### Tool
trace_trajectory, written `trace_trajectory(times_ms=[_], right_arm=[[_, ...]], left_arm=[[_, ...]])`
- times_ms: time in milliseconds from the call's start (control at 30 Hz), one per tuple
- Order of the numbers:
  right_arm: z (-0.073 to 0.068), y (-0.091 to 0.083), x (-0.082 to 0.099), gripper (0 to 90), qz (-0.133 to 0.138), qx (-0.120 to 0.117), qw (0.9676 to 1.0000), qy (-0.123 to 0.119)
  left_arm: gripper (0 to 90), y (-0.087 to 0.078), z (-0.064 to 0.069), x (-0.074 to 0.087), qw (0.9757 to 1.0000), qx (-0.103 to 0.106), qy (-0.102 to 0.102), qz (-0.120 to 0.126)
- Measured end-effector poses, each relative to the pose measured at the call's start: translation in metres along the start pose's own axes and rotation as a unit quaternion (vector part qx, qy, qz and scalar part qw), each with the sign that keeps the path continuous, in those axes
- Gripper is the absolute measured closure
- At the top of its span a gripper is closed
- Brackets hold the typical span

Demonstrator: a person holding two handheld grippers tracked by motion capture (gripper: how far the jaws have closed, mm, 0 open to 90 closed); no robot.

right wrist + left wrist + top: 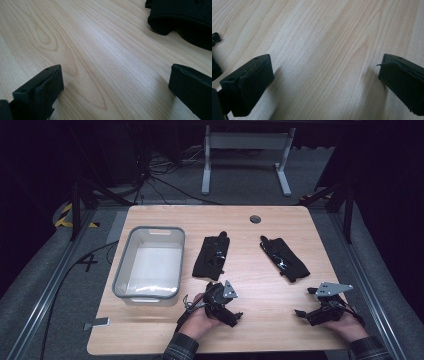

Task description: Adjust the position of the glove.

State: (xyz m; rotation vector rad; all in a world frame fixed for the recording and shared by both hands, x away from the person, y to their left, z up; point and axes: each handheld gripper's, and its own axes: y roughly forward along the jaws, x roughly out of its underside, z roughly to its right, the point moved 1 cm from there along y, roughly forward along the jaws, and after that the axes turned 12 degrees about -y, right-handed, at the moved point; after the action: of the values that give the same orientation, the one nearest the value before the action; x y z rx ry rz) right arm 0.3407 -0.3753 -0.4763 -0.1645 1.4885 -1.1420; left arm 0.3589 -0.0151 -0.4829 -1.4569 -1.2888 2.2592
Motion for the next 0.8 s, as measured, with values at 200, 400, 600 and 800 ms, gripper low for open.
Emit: trace_trajectory(times_ms=[200,400,600,800], right_arm=[[0.0,-0.001,-0.001,1.2,-0.006,-0.002,1.0,0.0],[0.006,-0.006,-0.008,16.9,-0.014,-0.001,0.9999,0.002],[0.018,-0.01,-0.018,35.2,0.002,0.01,0.9999,0.01],[0.031,-0.009,-0.028,58.5,0.011,0.007,0.9999,0.005]], left_arm=[[0.0,-0.001,-0.003,0.001,0.9999,0.009,0.012,0.0],[0.1,-0.002,-0.004,0.001,0.9998,0.013,0.015,-0.002],[0.0,-0.002,-0.005,0.0,0.9998,0.013,0.016,-0.005],[0.0,-0.002,-0.005,0.001,0.9997,0.017,0.017,-0.003]])
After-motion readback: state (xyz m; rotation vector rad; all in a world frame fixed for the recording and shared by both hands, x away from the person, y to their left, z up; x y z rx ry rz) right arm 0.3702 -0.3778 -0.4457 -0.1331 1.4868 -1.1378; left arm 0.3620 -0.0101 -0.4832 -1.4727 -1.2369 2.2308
